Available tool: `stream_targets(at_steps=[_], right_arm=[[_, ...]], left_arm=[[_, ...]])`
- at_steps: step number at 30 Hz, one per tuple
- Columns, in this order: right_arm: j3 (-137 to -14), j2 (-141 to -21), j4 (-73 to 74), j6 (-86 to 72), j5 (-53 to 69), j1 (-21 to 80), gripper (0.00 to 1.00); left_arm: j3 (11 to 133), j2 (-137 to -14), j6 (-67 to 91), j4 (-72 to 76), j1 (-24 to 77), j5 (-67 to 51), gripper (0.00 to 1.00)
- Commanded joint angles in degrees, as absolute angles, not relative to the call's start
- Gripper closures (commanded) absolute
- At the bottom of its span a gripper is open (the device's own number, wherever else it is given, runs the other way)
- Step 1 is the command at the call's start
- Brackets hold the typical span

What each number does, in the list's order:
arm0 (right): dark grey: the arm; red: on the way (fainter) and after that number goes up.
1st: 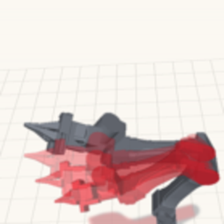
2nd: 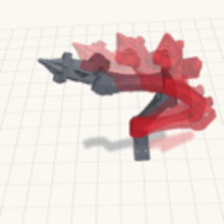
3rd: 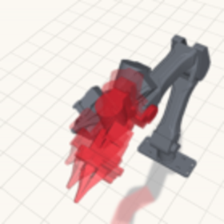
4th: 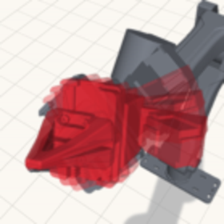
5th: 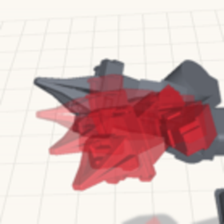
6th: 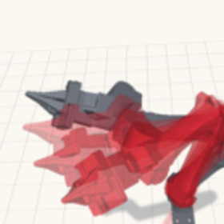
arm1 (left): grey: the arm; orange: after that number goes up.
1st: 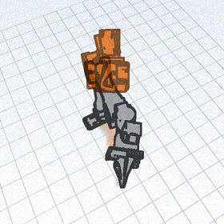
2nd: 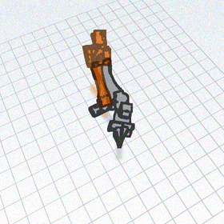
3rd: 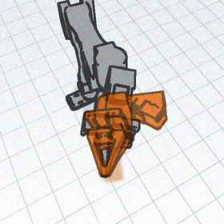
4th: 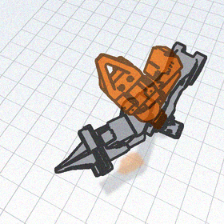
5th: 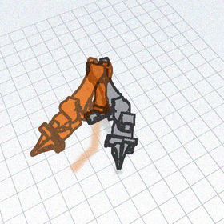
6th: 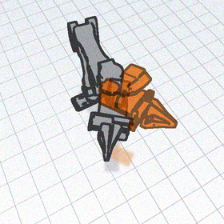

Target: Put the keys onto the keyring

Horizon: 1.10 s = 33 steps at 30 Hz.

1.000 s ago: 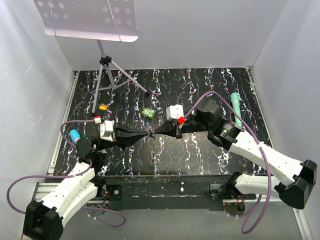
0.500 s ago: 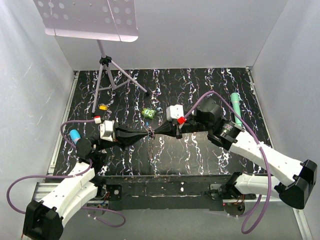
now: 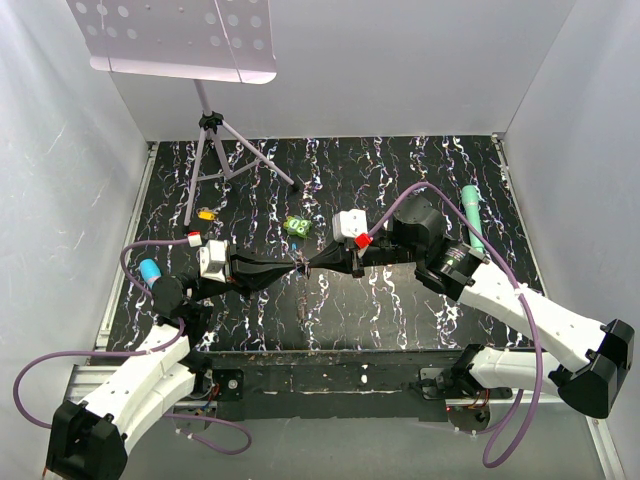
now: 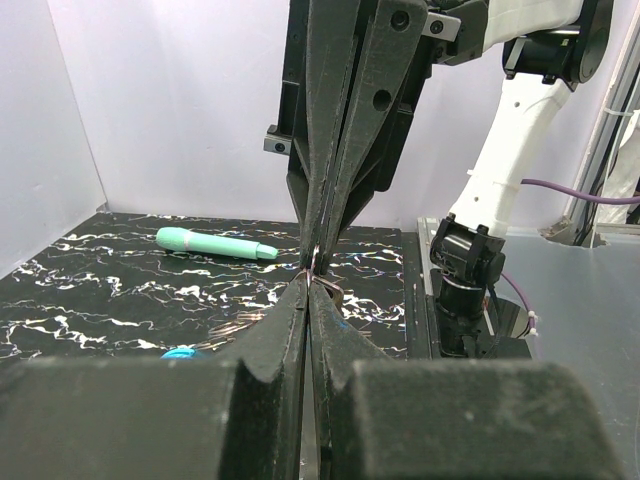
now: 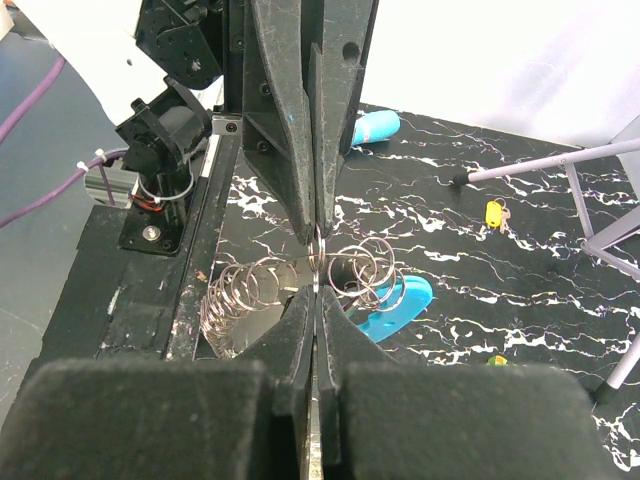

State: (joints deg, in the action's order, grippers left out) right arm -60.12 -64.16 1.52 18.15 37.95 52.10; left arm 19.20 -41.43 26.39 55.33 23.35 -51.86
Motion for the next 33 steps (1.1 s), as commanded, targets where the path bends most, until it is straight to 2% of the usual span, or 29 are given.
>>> stream_targets(at_steps=[1, 33], right_arm=[[-61.08, -64.16, -1.05, 17.67, 38.5, 51.77, 0.99], [-61.26, -64.95, -4.39, 15.47, 39.37, 51.77, 0.99]], left_arm=[[19.34, -40.78, 26.1, 56.95, 23.03, -50.45, 1.0], [19.16, -42.45, 28.12, 59.94, 22.94, -52.12, 1.0]])
